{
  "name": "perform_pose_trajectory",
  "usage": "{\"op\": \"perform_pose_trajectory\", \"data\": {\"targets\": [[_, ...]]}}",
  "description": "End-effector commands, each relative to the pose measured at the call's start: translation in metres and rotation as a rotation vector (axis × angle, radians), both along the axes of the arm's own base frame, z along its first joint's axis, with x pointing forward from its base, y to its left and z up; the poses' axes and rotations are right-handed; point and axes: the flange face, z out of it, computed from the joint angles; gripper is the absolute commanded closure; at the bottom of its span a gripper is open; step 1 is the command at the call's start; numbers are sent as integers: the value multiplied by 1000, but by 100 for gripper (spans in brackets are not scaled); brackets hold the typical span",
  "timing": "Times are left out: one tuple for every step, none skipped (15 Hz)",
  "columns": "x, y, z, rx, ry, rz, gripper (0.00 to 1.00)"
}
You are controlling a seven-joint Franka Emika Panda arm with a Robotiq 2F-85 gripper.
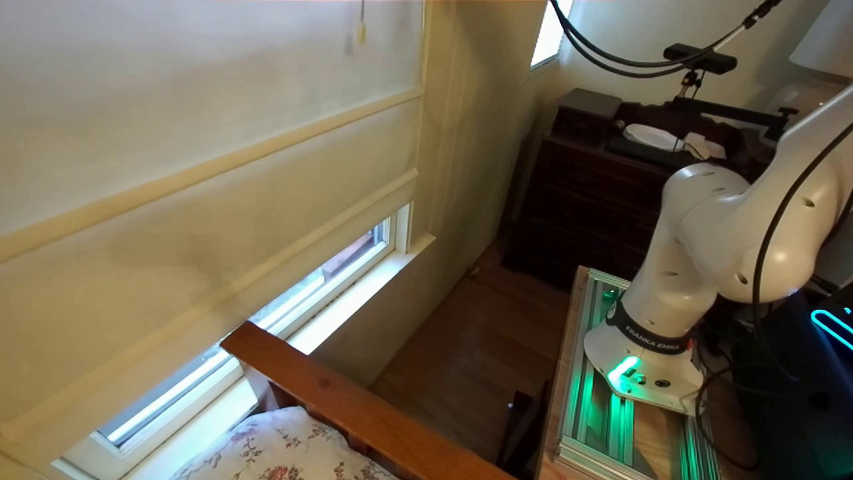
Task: Close the blinds
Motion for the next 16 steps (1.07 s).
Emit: {"op": "perform_pose_trajectory", "data": {"targets": [[0,46,-7,86,13,97,100],[2,57,-9,106,13,115,100],[4,71,-16,123,31,135,100],[6,82,-25,125,63,159,100],[7,95,-42,108,97,171,100],[8,102,-52,97,113,183,100],[9,112,-62,76,132,193,100],[10,116,-64,73,140,206,100],[11,116,-53,78,110,202,100],[11,115,-47,83,101,205,100],[8,112,-35,90,83,203,100],[2,104,-16,106,46,194,100],[-2,97,-4,117,19,182,100],[-9,89,10,126,-9,175,100],[-14,82,20,127,-34,162,100],[-19,71,34,129,-61,141,99]]}}
